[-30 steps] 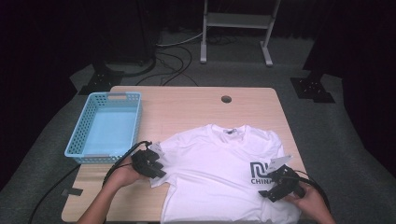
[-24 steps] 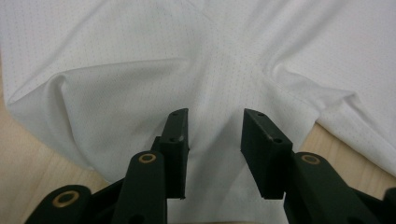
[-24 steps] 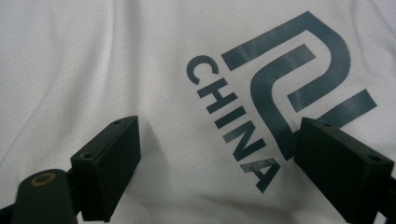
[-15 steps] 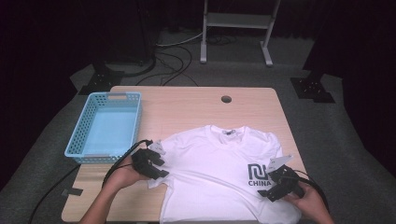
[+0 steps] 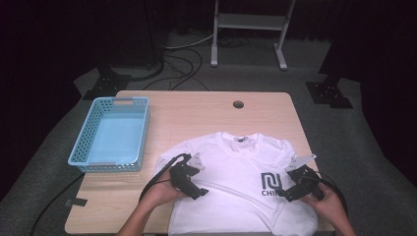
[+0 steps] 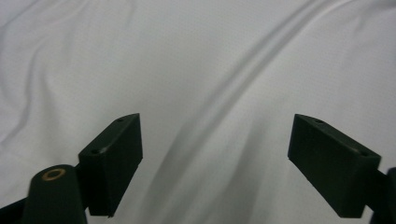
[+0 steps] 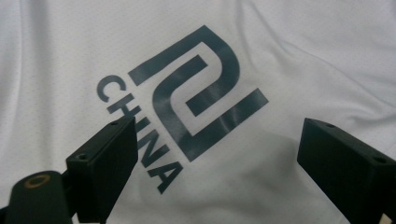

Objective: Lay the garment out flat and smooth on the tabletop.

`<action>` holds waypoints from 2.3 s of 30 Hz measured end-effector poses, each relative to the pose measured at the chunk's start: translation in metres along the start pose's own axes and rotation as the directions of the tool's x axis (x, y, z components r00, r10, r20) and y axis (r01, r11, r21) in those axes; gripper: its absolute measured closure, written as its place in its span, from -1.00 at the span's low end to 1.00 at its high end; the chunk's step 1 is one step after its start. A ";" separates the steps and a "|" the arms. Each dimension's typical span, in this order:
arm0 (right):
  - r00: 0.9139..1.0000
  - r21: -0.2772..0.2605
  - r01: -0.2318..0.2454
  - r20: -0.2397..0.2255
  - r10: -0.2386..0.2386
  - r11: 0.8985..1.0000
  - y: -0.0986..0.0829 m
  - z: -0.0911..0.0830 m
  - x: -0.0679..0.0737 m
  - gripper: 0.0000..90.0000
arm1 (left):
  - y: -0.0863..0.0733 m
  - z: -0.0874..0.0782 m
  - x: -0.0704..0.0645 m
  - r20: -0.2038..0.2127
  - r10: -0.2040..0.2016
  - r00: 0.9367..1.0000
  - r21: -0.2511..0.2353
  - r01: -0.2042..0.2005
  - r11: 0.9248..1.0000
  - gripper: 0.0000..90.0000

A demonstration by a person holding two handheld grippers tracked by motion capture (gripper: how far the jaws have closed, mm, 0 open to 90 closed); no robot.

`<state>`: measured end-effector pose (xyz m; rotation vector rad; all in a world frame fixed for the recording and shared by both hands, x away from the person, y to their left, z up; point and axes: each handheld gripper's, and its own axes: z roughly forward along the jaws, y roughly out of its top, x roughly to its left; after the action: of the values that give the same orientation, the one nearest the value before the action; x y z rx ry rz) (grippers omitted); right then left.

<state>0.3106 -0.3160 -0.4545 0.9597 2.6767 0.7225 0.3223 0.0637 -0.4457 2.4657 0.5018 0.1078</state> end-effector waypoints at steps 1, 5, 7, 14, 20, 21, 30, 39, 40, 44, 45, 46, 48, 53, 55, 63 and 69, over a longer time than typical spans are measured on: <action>1.000 0.003 -0.007 0.002 0.007 1.000 0.000 0.001 -0.002 -0.74 | 0.001 0.003 -0.001 -0.003 0.005 1.000 0.004 -0.005 1.000 -0.72; 1.000 0.011 -0.017 0.005 0.017 1.000 -0.001 0.006 -0.006 -0.73 | 0.004 0.013 -0.002 0.002 -0.005 1.000 0.008 0.005 1.000 -0.77; 1.000 0.026 -0.019 0.005 0.019 0.999 -0.002 0.010 -0.006 -0.75 | 0.003 0.016 -0.001 -0.007 -0.008 1.000 0.018 0.008 1.000 -0.78; 0.999 0.000 -0.034 -0.011 0.034 0.999 -0.004 0.011 -0.008 -0.75 | -0.004 0.021 0.003 -0.024 -0.032 0.999 0.030 0.032 0.999 -0.82; 0.999 -0.003 -0.029 -0.013 0.029 1.000 -0.004 0.012 -0.007 -0.78 | -0.007 0.020 0.002 -0.042 -0.004 0.999 0.041 0.005 0.999 -0.89; 1.000 -0.006 -0.025 -0.014 0.025 1.000 -0.004 0.012 -0.007 -0.78 | -0.010 0.020 0.001 -0.048 -0.001 0.999 0.036 0.003 0.999 -0.89; 1.000 -0.017 -0.005 -0.030 0.005 1.000 0.002 0.017 0.004 -0.79 | -0.024 0.009 0.004 -0.069 -0.010 0.998 0.053 0.013 0.999 -0.89; 0.999 -0.030 0.015 -0.042 -0.016 0.999 0.009 0.021 0.019 -0.79 | -0.041 -0.005 0.008 -0.074 -0.021 0.997 0.061 0.025 0.998 -0.89; 0.998 -0.029 0.027 -0.047 -0.028 0.999 0.010 0.021 0.025 -0.79 | -0.044 -0.008 0.008 -0.075 -0.022 0.997 0.064 0.027 0.998 -0.89; 0.998 -0.036 0.033 -0.052 -0.035 0.999 0.010 0.022 0.035 -0.79 | -0.052 -0.014 0.006 -0.074 -0.023 0.997 0.066 0.028 0.997 -0.89; 0.998 -0.040 0.035 -0.054 -0.037 0.999 0.010 0.021 0.039 -0.79 | -0.054 -0.015 0.005 -0.074 -0.027 0.997 0.067 0.032 0.997 -0.89; 0.998 -0.043 0.040 -0.055 -0.042 0.998 0.009 0.021 0.041 -0.79 | -0.056 -0.017 0.004 -0.073 -0.028 0.997 0.070 0.033 0.997 -0.89; 0.997 -0.050 0.038 -0.060 -0.041 0.998 0.007 0.021 0.046 -0.82 | -0.059 -0.019 0.002 -0.070 -0.025 0.997 0.074 0.030 0.997 -0.89; 0.997 -0.061 0.045 -0.064 -0.049 0.997 0.000 0.017 0.055 -0.83 | -0.066 -0.025 0.000 -0.056 -0.028 0.998 0.079 0.032 0.996 -0.89; 0.997 -0.061 0.023 -0.078 -0.028 0.998 -0.004 0.013 0.052 -0.79 | -0.066 -0.026 0.000 -0.051 -0.037 0.998 0.073 0.041 0.996 -0.89; 0.992 -0.118 -0.119 -0.053 0.114 0.986 -0.023 -0.012 0.006 -0.59 | -0.052 -0.025 -0.001 -0.040 -0.032 0.999 0.013 0.033 0.999 -0.88; 0.978 -0.101 -0.197 -0.088 0.188 0.975 -0.025 -0.006 -0.025 -0.21 | -0.030 -0.009 -0.005 -0.014 0.000 1.000 -0.003 0.000 1.000 -0.88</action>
<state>0.3142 -0.3509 -0.4616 1.1967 2.6010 0.9545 0.3063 0.0891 -0.4555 2.4637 0.5069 0.1254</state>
